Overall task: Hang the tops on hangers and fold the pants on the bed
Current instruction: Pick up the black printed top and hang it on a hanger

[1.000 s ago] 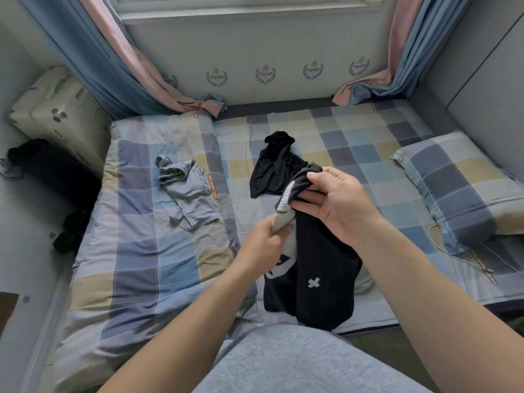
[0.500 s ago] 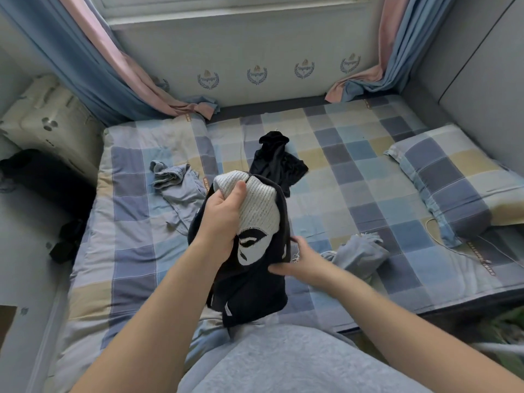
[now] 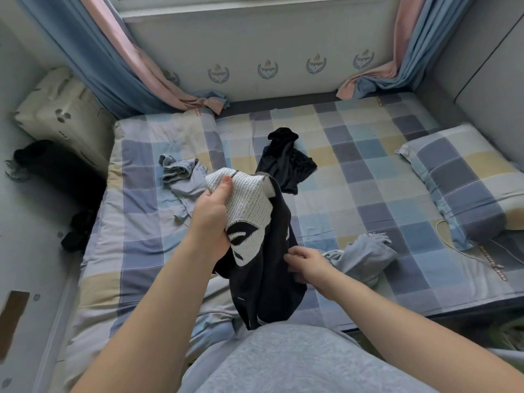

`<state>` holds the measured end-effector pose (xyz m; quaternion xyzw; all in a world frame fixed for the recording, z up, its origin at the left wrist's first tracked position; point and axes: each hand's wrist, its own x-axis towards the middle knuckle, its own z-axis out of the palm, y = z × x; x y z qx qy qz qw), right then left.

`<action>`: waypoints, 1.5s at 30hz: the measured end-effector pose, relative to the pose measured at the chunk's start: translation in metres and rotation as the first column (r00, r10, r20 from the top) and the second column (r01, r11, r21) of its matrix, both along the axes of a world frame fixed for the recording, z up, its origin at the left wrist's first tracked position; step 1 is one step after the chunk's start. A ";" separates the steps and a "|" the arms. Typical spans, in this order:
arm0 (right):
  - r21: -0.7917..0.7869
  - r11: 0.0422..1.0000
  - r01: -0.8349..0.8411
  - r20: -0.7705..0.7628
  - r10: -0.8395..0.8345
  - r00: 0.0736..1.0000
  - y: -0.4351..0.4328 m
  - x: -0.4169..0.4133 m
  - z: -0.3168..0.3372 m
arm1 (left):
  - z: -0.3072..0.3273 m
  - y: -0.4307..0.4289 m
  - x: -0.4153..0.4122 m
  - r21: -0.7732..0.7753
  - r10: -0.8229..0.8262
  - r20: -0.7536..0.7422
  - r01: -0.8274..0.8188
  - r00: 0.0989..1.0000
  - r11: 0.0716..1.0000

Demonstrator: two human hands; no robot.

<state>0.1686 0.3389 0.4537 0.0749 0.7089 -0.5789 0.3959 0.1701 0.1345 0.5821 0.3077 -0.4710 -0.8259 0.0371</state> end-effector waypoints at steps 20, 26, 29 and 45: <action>-0.537 0.694 0.480 -0.131 -0.631 0.765 0.049 -0.098 0.102 | -0.092 -0.009 0.035 -0.245 -0.606 0.688 0.914 0.399 0.323; -0.609 0.707 0.360 -0.101 -0.519 0.849 0.058 -0.091 0.116 | -0.105 0.008 0.018 -0.457 -0.540 0.607 0.812 0.583 0.363; -0.652 0.686 0.323 -0.083 -0.489 0.868 0.059 -0.083 0.124 | -0.107 0.017 0.006 -0.579 -0.419 0.529 0.675 0.738 0.457; -0.669 0.702 0.244 -0.143 -0.444 0.884 0.073 -0.064 0.142 | -0.113 0.044 0.000 -0.759 -0.500 0.306 0.525 0.810 0.385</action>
